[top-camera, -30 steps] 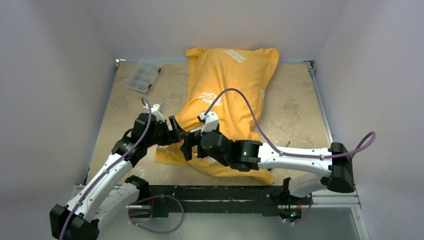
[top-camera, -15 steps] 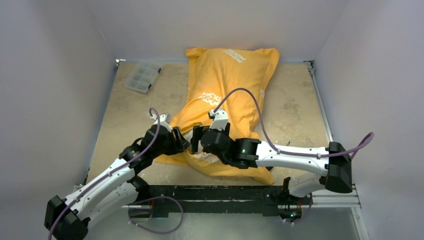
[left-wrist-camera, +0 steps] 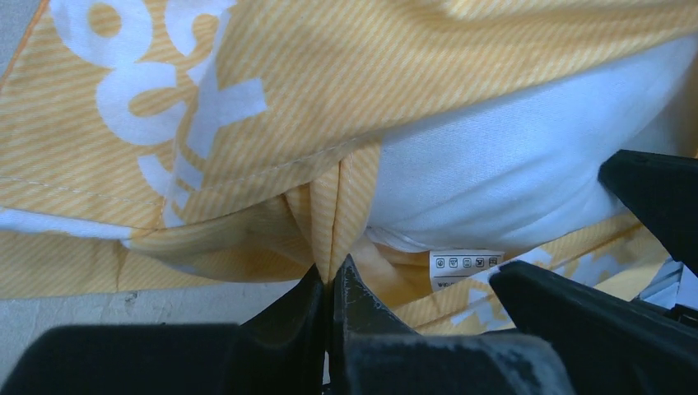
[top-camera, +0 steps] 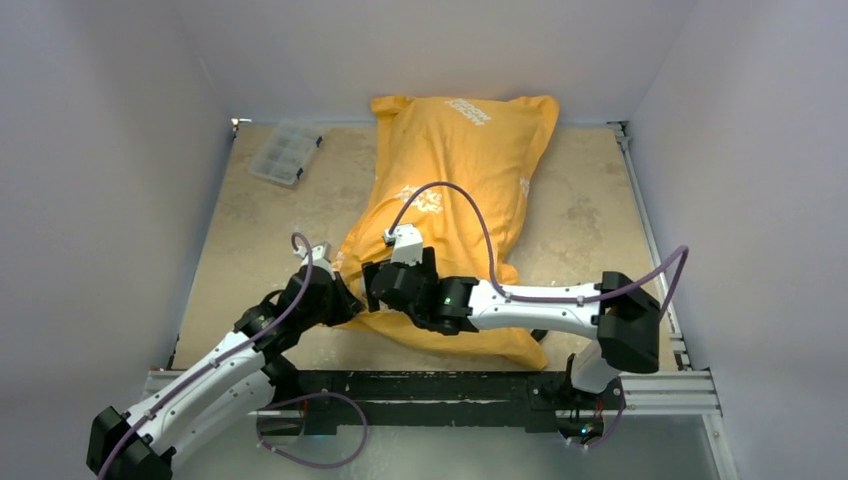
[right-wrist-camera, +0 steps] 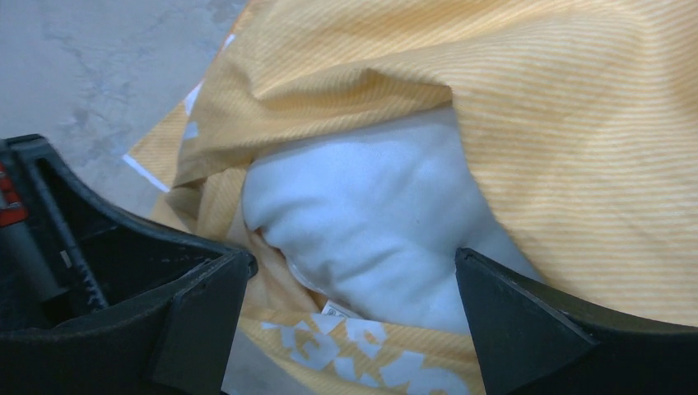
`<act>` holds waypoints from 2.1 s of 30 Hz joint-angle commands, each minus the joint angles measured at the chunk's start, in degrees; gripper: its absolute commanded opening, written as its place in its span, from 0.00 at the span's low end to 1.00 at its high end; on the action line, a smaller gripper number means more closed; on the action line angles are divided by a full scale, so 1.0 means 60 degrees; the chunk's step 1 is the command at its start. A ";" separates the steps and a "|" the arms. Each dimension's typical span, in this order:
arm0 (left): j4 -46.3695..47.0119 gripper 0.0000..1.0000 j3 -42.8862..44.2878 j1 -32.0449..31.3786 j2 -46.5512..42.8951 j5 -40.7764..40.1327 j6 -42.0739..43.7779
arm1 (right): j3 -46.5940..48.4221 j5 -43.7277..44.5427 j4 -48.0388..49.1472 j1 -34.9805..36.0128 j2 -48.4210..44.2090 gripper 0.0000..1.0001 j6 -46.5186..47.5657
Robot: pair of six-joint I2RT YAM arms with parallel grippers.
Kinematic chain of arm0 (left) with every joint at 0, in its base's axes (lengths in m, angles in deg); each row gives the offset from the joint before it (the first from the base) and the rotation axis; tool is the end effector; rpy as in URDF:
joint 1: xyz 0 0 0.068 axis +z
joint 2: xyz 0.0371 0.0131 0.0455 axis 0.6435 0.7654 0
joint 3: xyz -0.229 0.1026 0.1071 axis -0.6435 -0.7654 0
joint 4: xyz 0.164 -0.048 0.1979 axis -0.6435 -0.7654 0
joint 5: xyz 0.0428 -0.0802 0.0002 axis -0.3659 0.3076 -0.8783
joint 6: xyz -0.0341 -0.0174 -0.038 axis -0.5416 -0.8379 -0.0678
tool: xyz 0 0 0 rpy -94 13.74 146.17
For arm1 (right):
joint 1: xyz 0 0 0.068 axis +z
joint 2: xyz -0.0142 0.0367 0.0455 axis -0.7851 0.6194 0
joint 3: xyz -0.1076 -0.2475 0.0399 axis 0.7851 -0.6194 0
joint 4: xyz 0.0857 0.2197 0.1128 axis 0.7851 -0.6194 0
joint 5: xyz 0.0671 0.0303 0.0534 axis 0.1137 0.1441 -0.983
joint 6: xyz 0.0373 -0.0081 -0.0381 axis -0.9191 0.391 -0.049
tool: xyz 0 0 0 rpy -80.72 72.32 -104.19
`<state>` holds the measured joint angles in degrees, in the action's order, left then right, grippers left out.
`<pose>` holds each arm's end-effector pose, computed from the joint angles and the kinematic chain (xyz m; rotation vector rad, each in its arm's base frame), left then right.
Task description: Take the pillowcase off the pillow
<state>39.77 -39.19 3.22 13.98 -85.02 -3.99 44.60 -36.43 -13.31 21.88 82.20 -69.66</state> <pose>0.1175 -0.0855 0.1959 -0.3460 2.3885 -0.7043 0.1197 0.3290 0.2631 -0.2504 2.1215 0.4382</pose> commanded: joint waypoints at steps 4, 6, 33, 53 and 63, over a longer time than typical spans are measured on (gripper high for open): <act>0.0095 0.00 -0.0097 -0.0034 0.0216 -0.0062 -0.0108 | 0.0919 0.0697 -0.0736 -0.0185 0.1285 0.99 -0.0437; 0.0065 0.00 -0.0109 -0.0041 0.0093 -0.0115 -0.0132 | 0.0994 0.0793 -0.0823 -0.0371 0.1785 0.99 -0.0641; 0.0377 0.00 -0.0194 -0.0031 0.0206 -0.1172 0.0024 | -0.1790 -0.1180 0.2779 -0.1469 -0.2209 0.00 0.0843; -0.0679 0.00 0.4050 -0.0030 0.1156 -0.3909 0.1352 | -0.3885 -0.5348 0.5910 -0.2057 -0.4774 0.00 0.2092; 0.0829 0.00 0.3074 -0.0016 0.3135 -0.3758 0.1302 | -0.4117 -0.7072 0.7252 -0.2096 -0.6215 0.00 0.2662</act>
<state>39.35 -16.80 2.71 28.56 -104.82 2.53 18.44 -71.40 19.38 8.96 52.28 -55.91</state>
